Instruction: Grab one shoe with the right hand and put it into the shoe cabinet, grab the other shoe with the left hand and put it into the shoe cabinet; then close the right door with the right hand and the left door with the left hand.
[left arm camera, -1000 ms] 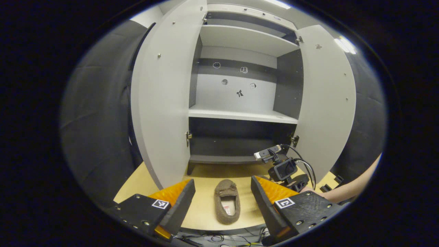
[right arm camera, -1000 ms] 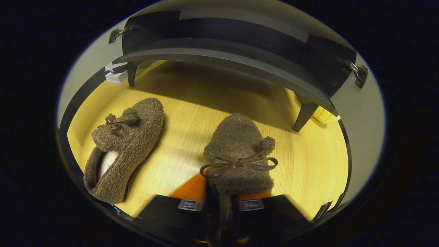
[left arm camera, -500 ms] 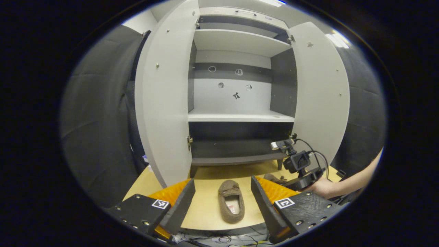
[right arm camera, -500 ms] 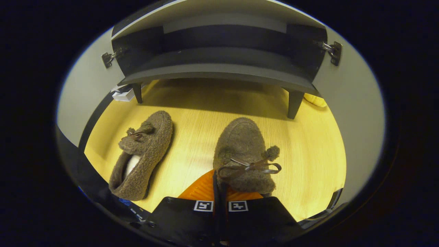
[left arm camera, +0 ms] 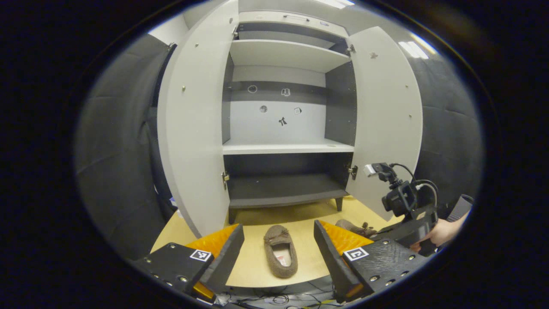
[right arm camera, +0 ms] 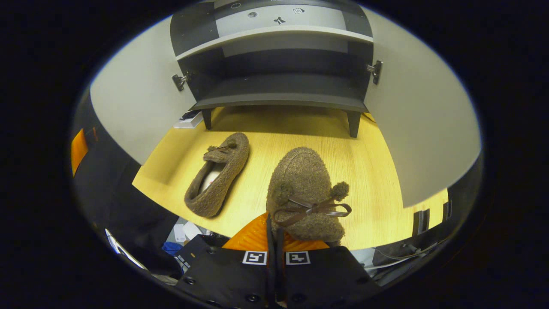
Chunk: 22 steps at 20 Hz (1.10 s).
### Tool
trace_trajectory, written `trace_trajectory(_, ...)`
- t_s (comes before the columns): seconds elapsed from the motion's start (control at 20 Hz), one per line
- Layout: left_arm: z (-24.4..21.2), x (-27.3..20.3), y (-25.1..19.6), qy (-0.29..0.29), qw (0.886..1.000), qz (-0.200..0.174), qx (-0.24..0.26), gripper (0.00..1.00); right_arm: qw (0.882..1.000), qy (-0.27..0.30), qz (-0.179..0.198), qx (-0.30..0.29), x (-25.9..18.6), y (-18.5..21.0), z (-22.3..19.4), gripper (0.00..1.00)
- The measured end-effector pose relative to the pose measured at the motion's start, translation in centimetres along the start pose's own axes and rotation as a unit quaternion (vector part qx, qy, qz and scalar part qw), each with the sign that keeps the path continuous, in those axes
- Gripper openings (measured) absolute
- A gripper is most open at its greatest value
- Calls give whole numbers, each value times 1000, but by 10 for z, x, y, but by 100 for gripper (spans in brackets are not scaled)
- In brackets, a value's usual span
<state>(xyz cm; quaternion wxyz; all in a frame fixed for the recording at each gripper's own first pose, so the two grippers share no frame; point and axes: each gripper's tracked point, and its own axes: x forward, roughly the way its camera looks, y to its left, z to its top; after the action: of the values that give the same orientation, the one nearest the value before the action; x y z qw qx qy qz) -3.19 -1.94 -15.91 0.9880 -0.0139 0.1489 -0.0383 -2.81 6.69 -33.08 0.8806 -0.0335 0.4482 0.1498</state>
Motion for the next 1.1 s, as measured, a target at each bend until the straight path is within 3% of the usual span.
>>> trace_trajectory(0.4, 0, -4, -10, 0, 1000, -16, 17, 95, 998, -55, 11, 21, -61, 11, 51, 2)
trace_trajectory(0.7, 0, -11, -8, -1, 1000, -3, 27, 95, 993, -118, 4, -12, -100, 4, 138, 2)
trace_trajectory(1.1, 16, -16, 9, -7, 999, 14, 36, 100, 977, -210, 29, -25, -134, 22, 252, 2)
